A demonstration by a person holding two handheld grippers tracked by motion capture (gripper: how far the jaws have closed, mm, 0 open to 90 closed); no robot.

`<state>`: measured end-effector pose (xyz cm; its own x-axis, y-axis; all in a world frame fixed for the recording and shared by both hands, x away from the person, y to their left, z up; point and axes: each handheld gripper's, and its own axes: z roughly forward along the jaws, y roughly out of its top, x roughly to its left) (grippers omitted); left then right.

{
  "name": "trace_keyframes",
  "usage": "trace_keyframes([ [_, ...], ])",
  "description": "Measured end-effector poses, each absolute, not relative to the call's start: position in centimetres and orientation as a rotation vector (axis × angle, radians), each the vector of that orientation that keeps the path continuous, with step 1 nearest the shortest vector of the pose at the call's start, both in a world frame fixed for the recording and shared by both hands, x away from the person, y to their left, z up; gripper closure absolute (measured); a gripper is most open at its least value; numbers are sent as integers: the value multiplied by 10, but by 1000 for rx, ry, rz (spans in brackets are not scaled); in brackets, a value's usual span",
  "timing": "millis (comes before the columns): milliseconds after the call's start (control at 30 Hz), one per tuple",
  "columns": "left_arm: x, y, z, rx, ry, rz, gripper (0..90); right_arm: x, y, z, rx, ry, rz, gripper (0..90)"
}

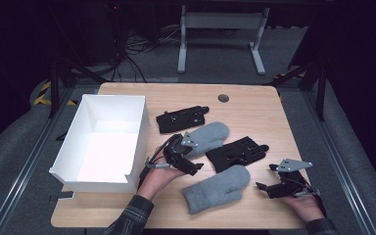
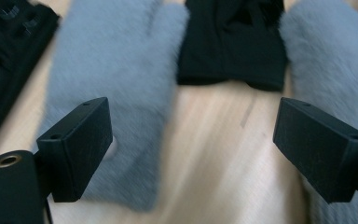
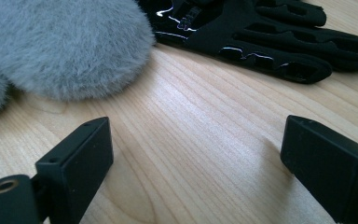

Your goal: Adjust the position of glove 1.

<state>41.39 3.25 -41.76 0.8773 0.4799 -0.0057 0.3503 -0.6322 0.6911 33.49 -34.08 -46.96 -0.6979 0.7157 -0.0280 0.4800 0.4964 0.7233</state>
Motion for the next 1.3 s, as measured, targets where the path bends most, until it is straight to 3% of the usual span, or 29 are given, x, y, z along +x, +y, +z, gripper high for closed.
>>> trace_keyframes([
  [400, 461, 17, -417, 2331, 618, 231, 126, 335, -341, -470, 1005, 2419, 1019, 94],
  [700, 488, 12, -438, 2413, 631, 242, 118, 335, -341, -470, 1005, 2419, 1020, 94],
  [833, 491, 12, -445, 2424, 630, 214, 160, 335, -341, -470, 1005, 2418, 1019, 94],
  [933, 492, 13, -446, 2425, 614, 187, 250, 335, -341, -470, 1005, 2419, 1020, 94],
  [1167, 486, 15, -440, 2428, 589, 225, 634, 335, -341, -470, 1005, 2419, 1020, 94],
  [1300, 484, 16, -436, 2419, 615, 226, 749, 335, -341, -470, 1006, 2418, 1019, 94],
])
